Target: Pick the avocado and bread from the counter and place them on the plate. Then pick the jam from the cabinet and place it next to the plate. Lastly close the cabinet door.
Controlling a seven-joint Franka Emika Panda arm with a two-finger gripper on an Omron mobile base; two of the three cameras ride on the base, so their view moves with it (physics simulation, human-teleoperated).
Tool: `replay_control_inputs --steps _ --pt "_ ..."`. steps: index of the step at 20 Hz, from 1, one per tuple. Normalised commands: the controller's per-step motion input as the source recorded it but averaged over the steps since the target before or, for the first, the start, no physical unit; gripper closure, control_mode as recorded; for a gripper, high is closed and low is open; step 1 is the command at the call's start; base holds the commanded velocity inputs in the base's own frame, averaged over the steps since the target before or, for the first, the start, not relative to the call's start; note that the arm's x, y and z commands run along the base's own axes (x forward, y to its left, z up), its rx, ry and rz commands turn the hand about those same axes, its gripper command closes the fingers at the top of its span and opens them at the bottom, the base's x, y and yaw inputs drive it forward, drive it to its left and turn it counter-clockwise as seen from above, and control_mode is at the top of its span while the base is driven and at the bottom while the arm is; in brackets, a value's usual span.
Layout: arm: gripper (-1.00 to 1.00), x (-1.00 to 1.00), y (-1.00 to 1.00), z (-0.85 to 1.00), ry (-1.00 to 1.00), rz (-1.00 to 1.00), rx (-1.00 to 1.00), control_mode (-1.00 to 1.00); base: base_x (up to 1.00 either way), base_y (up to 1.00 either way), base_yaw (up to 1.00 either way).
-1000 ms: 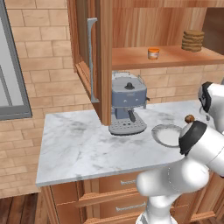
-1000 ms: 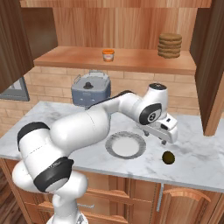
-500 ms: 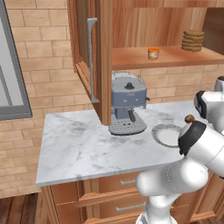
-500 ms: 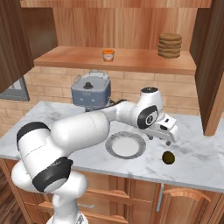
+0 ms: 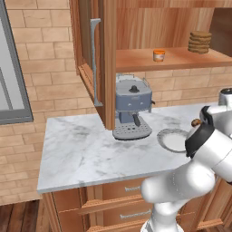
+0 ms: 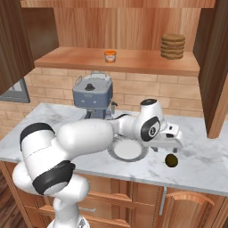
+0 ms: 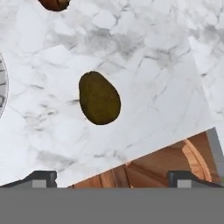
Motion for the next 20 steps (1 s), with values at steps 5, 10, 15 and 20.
replay_control_inputs --steps 5,10,15,20 --pt "-1.00 0.04 -0.05 -0.07 0.28 0.28 -0.08 -1.00 0.00 0.00 0.00" --pt "-1.00 0.11 -0.02 -0.08 0.26 0.36 -0.01 -1.00 0.00 0.00 0.00" --pt "-1.00 0.08 -0.01 -0.22 0.01 0.23 0.12 -1.00 0.00 0.00 0.00" --pt "-1.00 0.19 0.00 -0.07 0.08 0.20 0.14 -1.00 0.00 0.00 0.00"
